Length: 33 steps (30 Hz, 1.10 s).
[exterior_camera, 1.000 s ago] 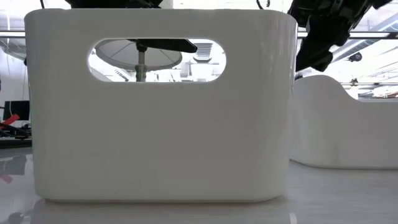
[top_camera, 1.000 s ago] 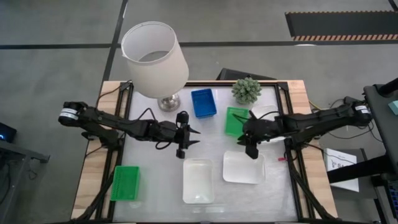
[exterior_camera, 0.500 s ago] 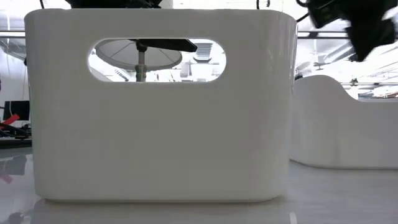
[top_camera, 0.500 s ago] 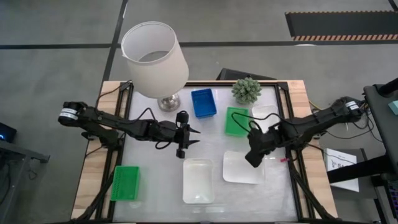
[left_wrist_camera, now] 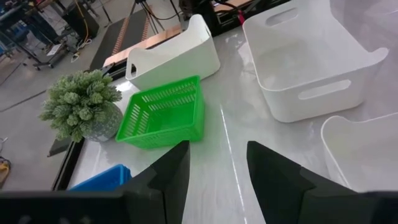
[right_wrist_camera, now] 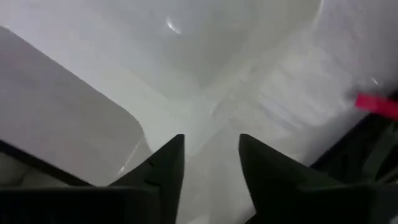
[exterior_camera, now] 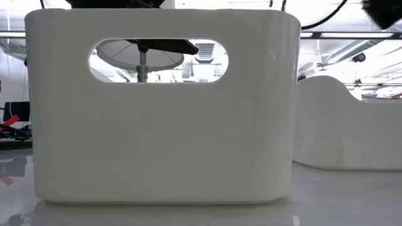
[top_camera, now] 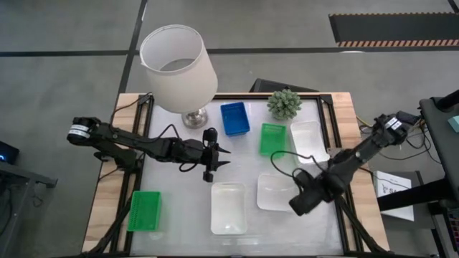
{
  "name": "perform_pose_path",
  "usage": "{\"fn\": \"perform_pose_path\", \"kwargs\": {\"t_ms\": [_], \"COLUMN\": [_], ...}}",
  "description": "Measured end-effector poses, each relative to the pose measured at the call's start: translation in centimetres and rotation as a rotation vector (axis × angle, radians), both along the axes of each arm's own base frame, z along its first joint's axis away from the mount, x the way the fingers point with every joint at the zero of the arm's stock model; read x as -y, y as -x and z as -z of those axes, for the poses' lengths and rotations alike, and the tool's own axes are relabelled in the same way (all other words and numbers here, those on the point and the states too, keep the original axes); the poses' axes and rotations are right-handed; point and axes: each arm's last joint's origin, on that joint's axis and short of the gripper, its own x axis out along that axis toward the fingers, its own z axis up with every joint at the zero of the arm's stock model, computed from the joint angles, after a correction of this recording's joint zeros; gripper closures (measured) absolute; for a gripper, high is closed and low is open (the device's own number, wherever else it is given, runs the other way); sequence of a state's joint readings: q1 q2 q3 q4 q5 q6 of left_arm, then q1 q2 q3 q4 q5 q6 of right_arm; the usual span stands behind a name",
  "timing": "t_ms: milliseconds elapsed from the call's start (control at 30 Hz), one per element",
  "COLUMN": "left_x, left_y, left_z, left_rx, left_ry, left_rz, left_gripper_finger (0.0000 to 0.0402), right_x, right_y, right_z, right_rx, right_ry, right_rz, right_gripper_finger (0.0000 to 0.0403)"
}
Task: Stack baskets by color
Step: Stack the bottom right white bin on the top white bin
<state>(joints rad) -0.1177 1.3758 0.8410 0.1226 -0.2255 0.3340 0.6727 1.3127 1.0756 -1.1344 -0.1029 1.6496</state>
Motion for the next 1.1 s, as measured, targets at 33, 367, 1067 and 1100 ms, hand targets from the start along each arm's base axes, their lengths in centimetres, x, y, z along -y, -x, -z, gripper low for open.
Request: {"fn": "perform_pose_path", "kwargs": {"t_ms": [33,367,1067,1100], "left_x": [0.0,-0.5,-0.5,-0.5], "left_y": [0.0,0.0,0.3,0.3], "left_z": [0.0,-0.1,0.9,0.8], "left_rx": [-0.001,0.001,-0.008,-0.003], "left_ry": [-0.011,-0.085,-0.086,-0.086], "left_rz": [0.002,-0.082,-0.084,-0.084], "left_gripper_finger": [0.0258,0.0258,0.0258,0.0258], "right_x": [-0.4,-0.9,-1.1,-1.1], "right_y": [0.2,0.8,-1.6,-1.7], "right_z": [0.2,0.5,4.6,4.8], "right_rx": [-0.014,-0.071,-0.042,-0.049], "right_ry": [0.006,0.047,0.306,0.313], "right_rz": [0.018,0.134,0.178,0.174], "right_gripper_finger": [0.0245,0.017,0.021,0.0215]}}
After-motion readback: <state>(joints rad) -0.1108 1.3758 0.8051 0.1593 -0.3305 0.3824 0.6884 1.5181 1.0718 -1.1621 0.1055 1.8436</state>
